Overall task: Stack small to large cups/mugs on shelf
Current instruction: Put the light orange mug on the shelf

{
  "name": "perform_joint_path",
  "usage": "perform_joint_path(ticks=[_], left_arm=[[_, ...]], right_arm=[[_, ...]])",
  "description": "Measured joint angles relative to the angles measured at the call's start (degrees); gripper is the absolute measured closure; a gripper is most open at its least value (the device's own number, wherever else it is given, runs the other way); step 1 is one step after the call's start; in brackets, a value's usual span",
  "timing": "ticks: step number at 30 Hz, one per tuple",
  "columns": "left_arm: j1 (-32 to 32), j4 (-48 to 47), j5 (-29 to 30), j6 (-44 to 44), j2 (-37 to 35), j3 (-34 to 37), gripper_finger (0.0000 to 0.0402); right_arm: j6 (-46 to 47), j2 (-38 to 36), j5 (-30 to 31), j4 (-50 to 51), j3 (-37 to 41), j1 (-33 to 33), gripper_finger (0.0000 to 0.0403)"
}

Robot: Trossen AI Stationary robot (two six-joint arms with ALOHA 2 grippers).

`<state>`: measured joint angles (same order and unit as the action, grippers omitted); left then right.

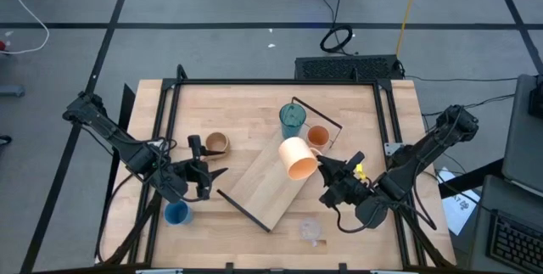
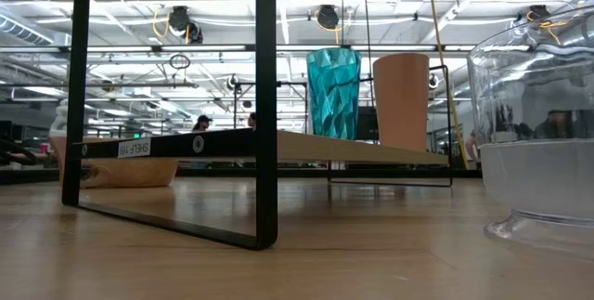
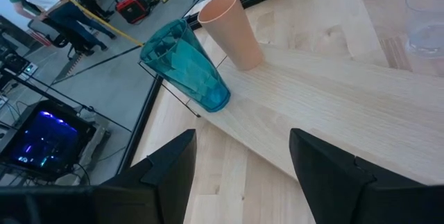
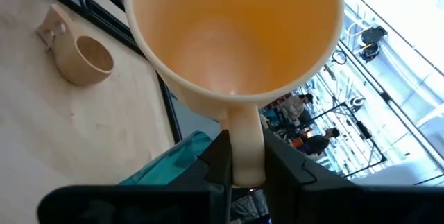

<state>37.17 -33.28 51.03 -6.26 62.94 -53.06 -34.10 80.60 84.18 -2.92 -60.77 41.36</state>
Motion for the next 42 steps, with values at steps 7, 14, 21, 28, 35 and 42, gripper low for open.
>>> perform_joint_path(ticks=[7,14,21,28,35,42], left_arm=[[-0.01,0.0,-0.02,0.03,0.01,0.0,0.0167],[-0.02,0.02,-0.04,0.11,0.02,0.0,0.0167],[-0.02,1.66,-0.02,2.35,0.06,0.0,0.0167],[-0.02,8.28,-3.6,9.15,0.08,0.0,0.0167],[-0.01,10.12,-6.02,13.26,0.09,0.0,0.0167],[-0.02,11.51,-2.03,17.18,0.09,0.0,0.0167]], right_arm=[[2.12,0.0,-0.15,-0.93,0.0,0.0,0.036],[8.5,0.0,-0.26,-3.13,0.0,0.0,0.036],[17.6,0.0,-1.4,-3.11,0.0,0.0,0.036],[29.95,0.95,-9.53,-2.9,0.0,-0.82,0.0359],[43.01,3.43,-17.21,-2.8,0.02,-3.7,0.0359],[51.05,4.68,-28.68,-1.54,0.02,-7.87,0.0359]])
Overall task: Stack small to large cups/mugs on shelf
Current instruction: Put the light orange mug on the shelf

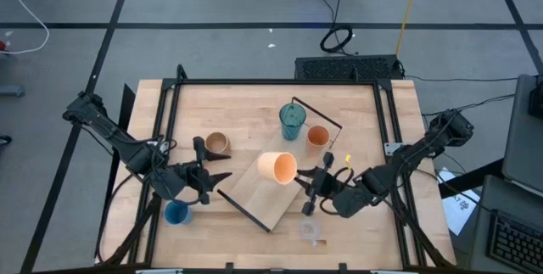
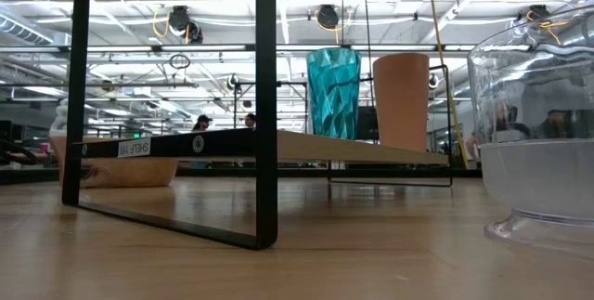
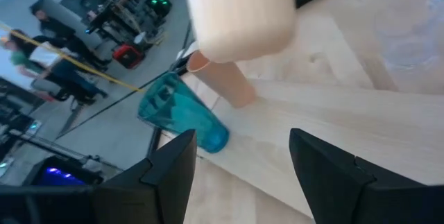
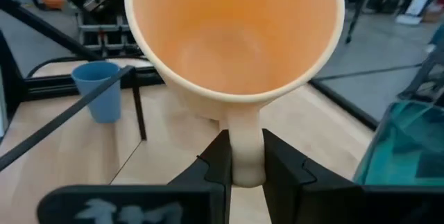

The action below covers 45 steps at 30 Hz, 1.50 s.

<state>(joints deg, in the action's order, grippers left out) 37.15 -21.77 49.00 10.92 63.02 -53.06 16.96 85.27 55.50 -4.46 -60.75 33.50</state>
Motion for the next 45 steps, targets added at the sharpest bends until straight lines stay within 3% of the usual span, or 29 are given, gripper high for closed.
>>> perform_joint_path(ticks=[11,16,20,29,36,41,45], left_arm=[[-0.31,3.5,-0.31,1.27,0.02,-1.76,0.0167],[-2.25,-1.42,-6.81,1.53,1.28,-7.5,0.0167],[-4.69,-11.02,-12.32,1.88,6.42,-15.76,0.0167],[-8.69,-21.26,-22.78,12.15,19.16,-31.09,0.0167],[-13.64,-21.84,-33.98,16.63,24.25,-35.27,0.0167],[-17.8,-21.44,-36.52,17.47,27.66,-35.36,0.0166],[-19.26,-21.48,-38.5,19.13,31.19,-35.36,0.0166]], right_arm=[[6.42,-0.28,-7.72,2.44,0.0,-3.57,0.0359],[10.79,-0.28,-9.65,4.92,0.0,-4.99,0.0359],[10.99,-0.31,-14.13,5.92,0.0,-6.11,0.0358],[13.8,-0.31,-20.92,12.64,0.0,-9.49,0.0358],[14.69,-0.3,-25.79,16.17,0.0,-11.0,0.0358],[12.39,-0.28,-30.18,17.83,0.0,-11.84,0.0358],[9.31,-0.3,-30.29,19.35,0.0,-12.24,0.0358]])
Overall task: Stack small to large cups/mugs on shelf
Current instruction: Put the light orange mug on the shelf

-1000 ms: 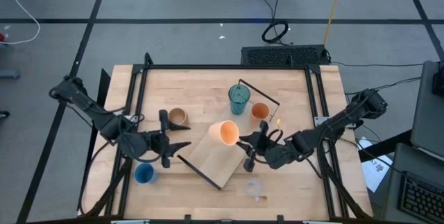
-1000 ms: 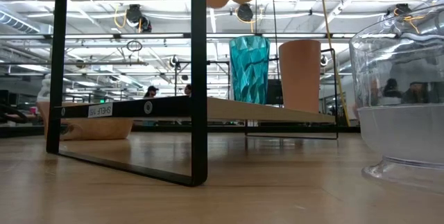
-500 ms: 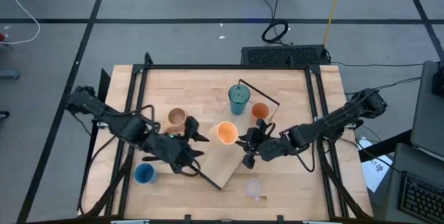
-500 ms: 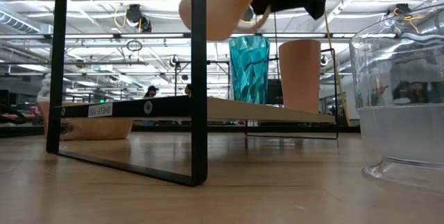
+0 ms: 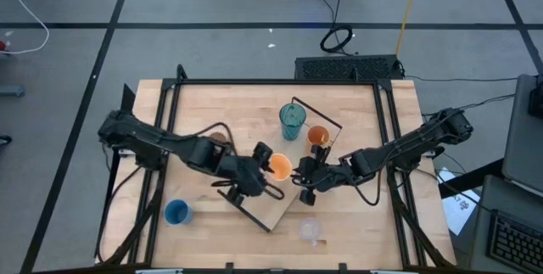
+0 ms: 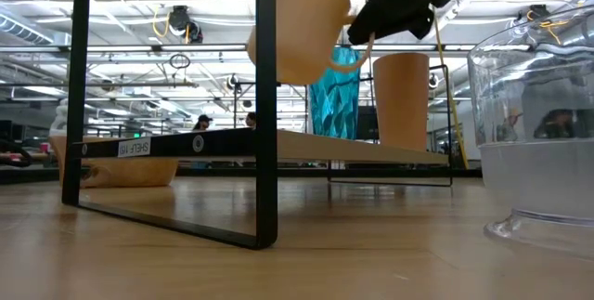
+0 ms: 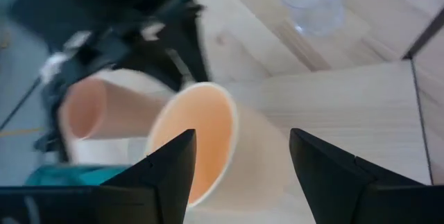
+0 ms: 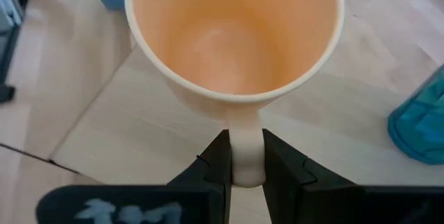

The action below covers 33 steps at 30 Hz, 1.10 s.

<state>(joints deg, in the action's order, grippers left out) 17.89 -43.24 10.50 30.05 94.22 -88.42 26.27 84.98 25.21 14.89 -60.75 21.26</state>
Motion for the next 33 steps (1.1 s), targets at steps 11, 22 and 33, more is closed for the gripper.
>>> perform_joint_path(ticks=[11,22,33], left_arm=[[-1.96,-0.25,-0.19,1.53,6.34,0.02,0.0167],[-2.01,-0.57,-1.0,4.41,6.51,0.02,0.0316],[-2.15,-1.48,-2.29,5.41,6.6,0.21,0.0389]], right_arm=[[-9.79,0.01,-1.44,0.71,0.0,-0.03,0.0357],[-11.18,-0.01,-1.15,0.42,0.0,0.0,0.0357],[-14.37,-0.16,-1.49,-1.41,-0.09,0.08,0.0282]])
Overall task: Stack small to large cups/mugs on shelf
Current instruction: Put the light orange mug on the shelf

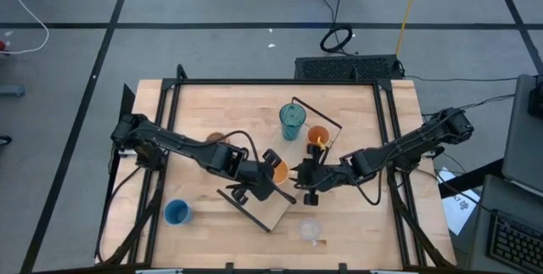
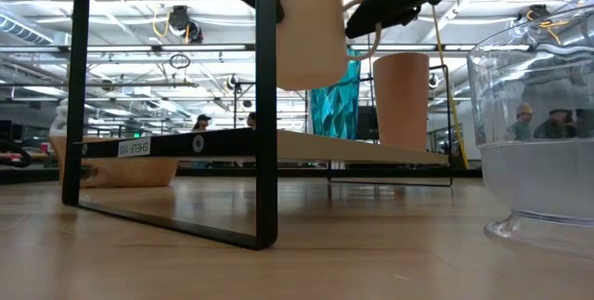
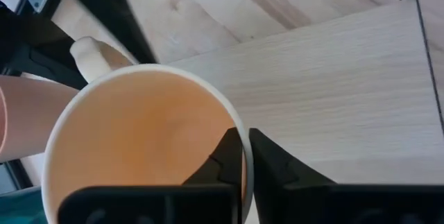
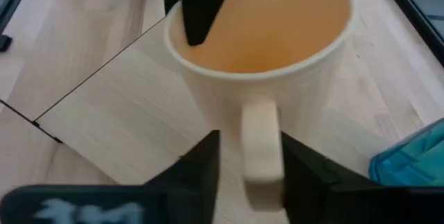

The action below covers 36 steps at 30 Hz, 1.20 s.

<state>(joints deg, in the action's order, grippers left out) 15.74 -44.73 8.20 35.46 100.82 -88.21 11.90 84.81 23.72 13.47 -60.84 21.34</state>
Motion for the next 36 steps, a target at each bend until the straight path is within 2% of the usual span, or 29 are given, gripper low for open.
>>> perform_joint_path(ticks=[7,12,19,24,29,36], left_arm=[[-0.01,-0.75,0.24,-0.25,-0.14,-0.09,0.0395],[-0.06,-0.66,-0.5,-0.59,-0.16,-0.17,0.0394],[0.03,-1.1,-0.95,-1.45,-0.15,-0.19,0.0392],[0.03,-1.31,-2.32,-1.72,-0.64,-0.19,0.0394],[-0.16,-2.09,-3.81,-2.17,-3.55,-0.19,0.0393],[-1.04,-3.89,-7.0,-2.43,-10.66,-0.19,0.039]], right_arm=[[-0.65,-0.02,-0.01,-2.47,0.14,0.04,0.0159],[-0.68,-1.25,4.4,-4.4,0.1,0.15,0.0114],[-0.7,-4.33,5.34,-4.04,0.09,1.14,0.011],[-1.07,-6.21,9.76,-2.52,0.09,3.26,0.011],[-1.1,-7.32,15.54,-0.56,0.09,6.65,0.011],[-1.07,-7.61,27.17,0.83,0.09,12.71,0.011]])
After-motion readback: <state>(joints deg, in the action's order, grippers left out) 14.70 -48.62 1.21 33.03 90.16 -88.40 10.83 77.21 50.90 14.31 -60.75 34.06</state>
